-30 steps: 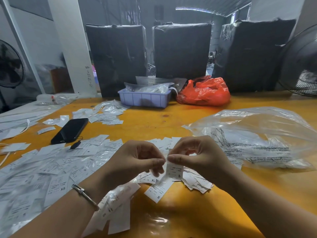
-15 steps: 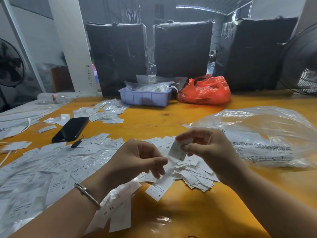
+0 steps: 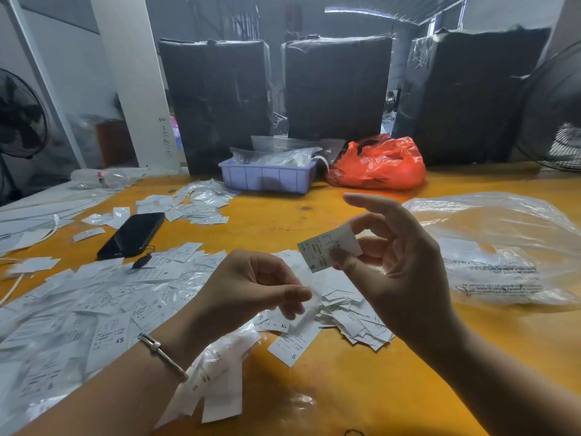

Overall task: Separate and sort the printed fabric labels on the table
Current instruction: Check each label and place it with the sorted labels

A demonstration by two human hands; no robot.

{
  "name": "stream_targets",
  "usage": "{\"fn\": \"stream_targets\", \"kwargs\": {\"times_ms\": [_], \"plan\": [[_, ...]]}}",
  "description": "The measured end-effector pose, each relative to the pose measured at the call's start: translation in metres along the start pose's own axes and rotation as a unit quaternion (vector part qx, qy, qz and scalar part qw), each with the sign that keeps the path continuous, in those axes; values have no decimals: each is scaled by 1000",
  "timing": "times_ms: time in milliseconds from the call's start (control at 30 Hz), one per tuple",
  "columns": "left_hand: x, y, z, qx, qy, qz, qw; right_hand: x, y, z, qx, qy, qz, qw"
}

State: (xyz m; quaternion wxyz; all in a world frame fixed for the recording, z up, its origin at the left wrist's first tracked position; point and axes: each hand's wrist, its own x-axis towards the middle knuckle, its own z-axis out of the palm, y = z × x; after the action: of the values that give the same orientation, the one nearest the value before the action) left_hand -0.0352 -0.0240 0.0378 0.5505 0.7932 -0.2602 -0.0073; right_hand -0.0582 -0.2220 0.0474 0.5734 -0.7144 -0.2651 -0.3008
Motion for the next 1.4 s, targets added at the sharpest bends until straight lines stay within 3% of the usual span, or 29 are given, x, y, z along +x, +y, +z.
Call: {"fn": "stream_targets", "kwargs": {"times_ms": [367,767,1067,1300,1400], "plan": [[0,1,0,-41,-11,9,999,-1,5,0,-34,-45,-19,998],[0,2,1,-35,-28,8,999,3,9,-5,21,-14,12,1000],[0,3,1,-43,-21,9,999,2,8,-5,1,-67,22,998],[0,2,1,-42,-39,4,998,7,9,-9,103,-29,64,992],[0,2,1,-40,-45,4,998,7,7,-7,96,-44,63,992]]}}
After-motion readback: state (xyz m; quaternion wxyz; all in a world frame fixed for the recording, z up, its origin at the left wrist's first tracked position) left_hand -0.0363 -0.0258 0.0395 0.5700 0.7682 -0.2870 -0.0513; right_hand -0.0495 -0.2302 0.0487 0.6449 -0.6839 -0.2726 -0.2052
